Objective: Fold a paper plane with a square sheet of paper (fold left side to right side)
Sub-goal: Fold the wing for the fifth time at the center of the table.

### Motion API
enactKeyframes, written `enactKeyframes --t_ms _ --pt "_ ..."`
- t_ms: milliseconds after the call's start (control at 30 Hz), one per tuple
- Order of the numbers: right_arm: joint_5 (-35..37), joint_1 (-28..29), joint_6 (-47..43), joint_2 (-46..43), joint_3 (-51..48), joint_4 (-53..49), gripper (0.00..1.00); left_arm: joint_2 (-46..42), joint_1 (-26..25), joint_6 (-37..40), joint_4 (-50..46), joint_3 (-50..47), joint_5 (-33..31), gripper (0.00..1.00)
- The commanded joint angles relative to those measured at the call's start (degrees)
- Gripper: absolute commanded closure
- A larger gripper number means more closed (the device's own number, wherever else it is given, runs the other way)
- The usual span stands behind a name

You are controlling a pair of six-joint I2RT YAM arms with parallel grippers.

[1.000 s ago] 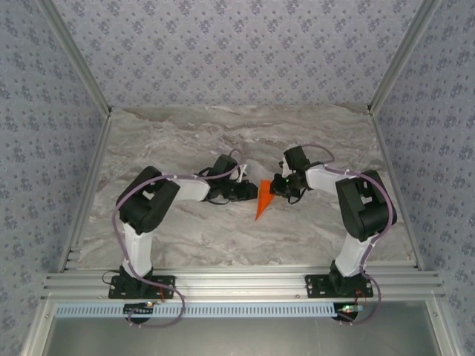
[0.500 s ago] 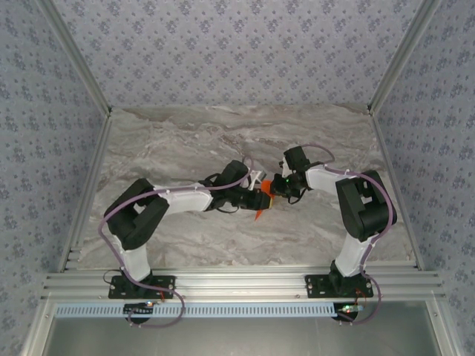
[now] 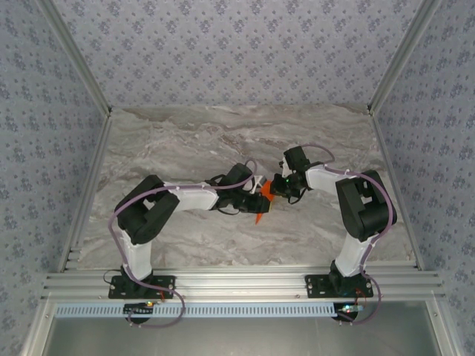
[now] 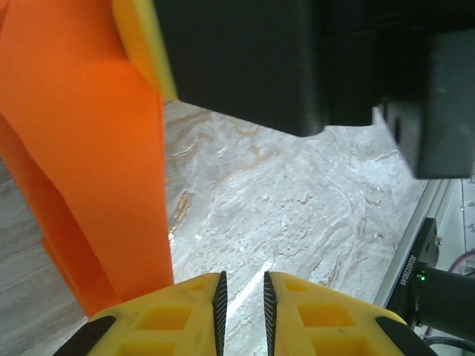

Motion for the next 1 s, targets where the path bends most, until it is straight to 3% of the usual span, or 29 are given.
enactKeyframes --t_ms 0,967 --pt "3.87 -0.3 -0.35 1.76 -1.85 -5.91 0.84 0.94 0.08 1.88 -2.69 1.8 -1.39 0.78" --pt "2.55 -0.31 -0.9 0.05 -1.07 -5.42 0.83 3.56 0.12 1.77 -3.48 -0.43 -3.32 0.79"
